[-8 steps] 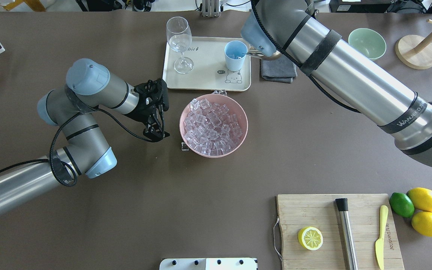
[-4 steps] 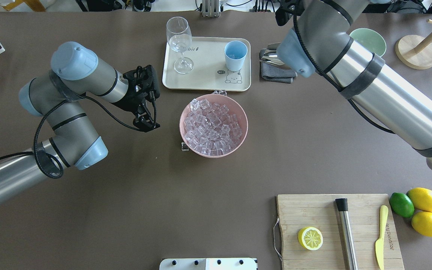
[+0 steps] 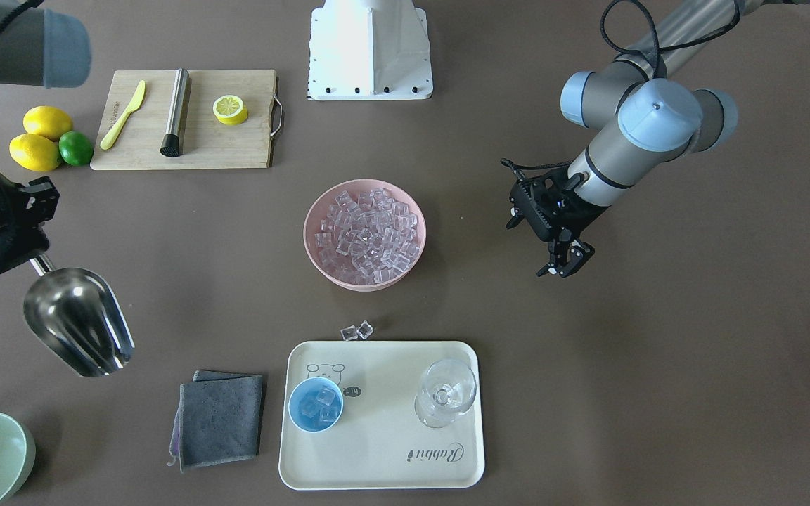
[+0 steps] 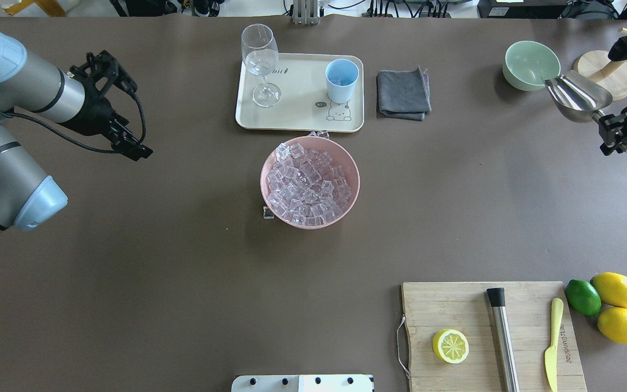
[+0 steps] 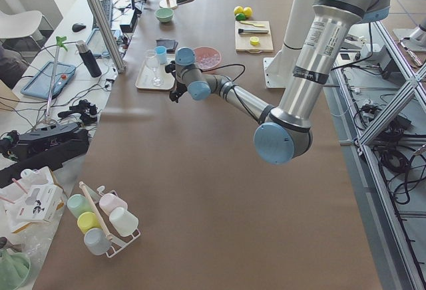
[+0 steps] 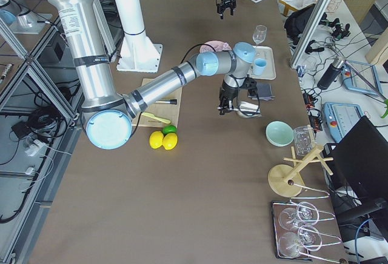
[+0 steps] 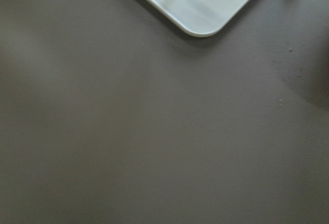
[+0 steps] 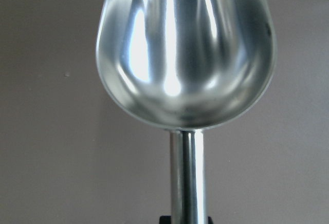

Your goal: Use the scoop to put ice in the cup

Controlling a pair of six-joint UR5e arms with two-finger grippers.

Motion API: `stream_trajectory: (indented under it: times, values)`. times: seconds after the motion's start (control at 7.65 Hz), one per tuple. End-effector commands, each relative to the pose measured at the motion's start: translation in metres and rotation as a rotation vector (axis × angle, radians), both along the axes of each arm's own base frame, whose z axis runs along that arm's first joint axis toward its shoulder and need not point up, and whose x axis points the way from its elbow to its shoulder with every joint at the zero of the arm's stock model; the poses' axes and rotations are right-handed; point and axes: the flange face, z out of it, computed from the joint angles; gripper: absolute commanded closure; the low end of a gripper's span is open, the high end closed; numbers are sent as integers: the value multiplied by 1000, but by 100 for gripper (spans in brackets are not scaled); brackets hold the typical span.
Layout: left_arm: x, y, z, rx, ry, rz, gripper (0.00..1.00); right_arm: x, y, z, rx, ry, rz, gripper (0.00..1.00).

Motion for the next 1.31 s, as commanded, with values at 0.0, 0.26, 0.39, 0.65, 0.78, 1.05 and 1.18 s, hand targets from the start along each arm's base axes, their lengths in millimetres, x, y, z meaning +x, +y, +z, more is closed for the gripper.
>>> stream_trajectory:
  times: [0.0,0.26,0.39,0.65,0.78,1.05,1.18]
  values:
    - [-90,-18,73,-213,-73,-158,1,24,35,78,-131,5,237,100]
    - [-184,-29,127,-359,-106,-325,1,33,57,150,-111,-28,297,100]
    - [-234,-42,177,-470,-90,-365,1,33,62,175,-81,-50,298,100]
    - [-270,-39,231,-576,-93,-399,1,31,67,196,-79,-49,285,100]
    - [-273,-39,249,-554,-114,-369,1,31,68,204,-78,-48,276,89]
    - [-323,-32,267,-540,-134,-421,1,31,69,214,-51,-57,246,0]
    - [-324,-25,273,-576,-92,-393,1,29,71,213,-65,-81,235,0]
